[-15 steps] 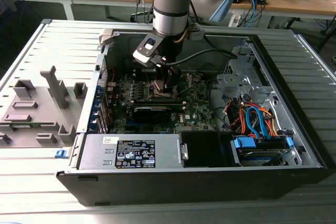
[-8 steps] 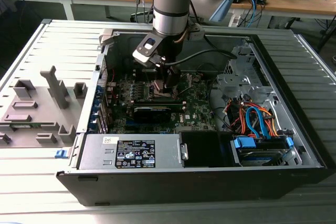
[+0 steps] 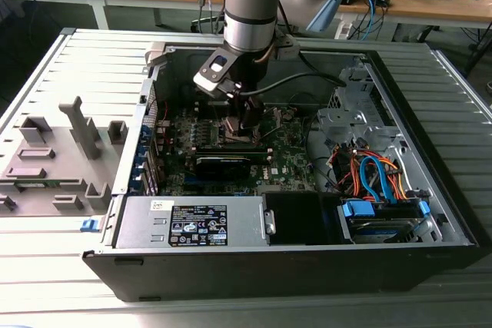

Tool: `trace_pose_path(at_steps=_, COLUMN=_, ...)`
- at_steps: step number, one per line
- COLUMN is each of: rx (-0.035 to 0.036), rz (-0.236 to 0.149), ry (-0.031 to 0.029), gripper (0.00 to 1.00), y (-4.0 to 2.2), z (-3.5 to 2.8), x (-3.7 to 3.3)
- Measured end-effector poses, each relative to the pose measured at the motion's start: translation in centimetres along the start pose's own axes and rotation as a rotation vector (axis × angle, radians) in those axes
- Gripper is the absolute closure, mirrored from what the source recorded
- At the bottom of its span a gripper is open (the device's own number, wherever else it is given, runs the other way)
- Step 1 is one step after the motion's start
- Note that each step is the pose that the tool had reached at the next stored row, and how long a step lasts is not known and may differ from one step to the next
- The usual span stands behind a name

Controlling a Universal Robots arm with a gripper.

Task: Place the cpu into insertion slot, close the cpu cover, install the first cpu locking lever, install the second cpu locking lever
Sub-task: 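Place the cpu into insertion slot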

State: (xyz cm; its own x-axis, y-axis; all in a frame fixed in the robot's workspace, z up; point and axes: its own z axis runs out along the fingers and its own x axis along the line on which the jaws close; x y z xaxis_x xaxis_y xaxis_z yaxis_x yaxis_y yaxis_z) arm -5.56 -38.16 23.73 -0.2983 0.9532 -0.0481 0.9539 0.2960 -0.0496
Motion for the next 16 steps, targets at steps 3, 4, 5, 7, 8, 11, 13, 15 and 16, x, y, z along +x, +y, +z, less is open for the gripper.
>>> trace_pose_path(at_steps=3, rx=0.0003, rz=0.006, ry=0.0003, gripper=0.45, y=0.0, z=0.0, x=0.0)
trace_pose_path(at_steps=4, rx=0.0004, rz=0.008, ry=0.0004, gripper=0.45, y=0.0, z=0.0, x=0.0)
trace_pose_path(at_steps=5, rx=0.0005, rz=0.01, ry=0.0005, gripper=0.45, y=0.0, z=0.0, x=0.0)
trace_pose_path(at_steps=7, rx=0.0007, rz=0.014, ry=0.0007, gripper=0.45, y=0.0, z=0.0, x=0.0)
trace_pose_path(at_steps=8, rx=0.0008, rz=0.017, ry=0.0008, gripper=0.45, y=0.0, z=0.0, x=0.0)
trace_pose_path(at_steps=11, rx=0.0012, rz=0.026, ry=0.0013, gripper=0.45, y=0.0, z=0.0, x=0.0)
trace_pose_path(at_steps=13, rx=0.0015, rz=0.031, ry=0.0016, gripper=0.45, y=0.0, z=0.0, x=0.0)
trace_pose_path(at_steps=15, rx=0.0018, rz=0.038, ry=0.0019, gripper=0.45, y=0.0, z=0.0, x=0.0)
trace_pose_path(at_steps=16, rx=0.002, rz=0.04, ry=0.002, gripper=0.45, y=0.0, z=0.0, x=0.0)
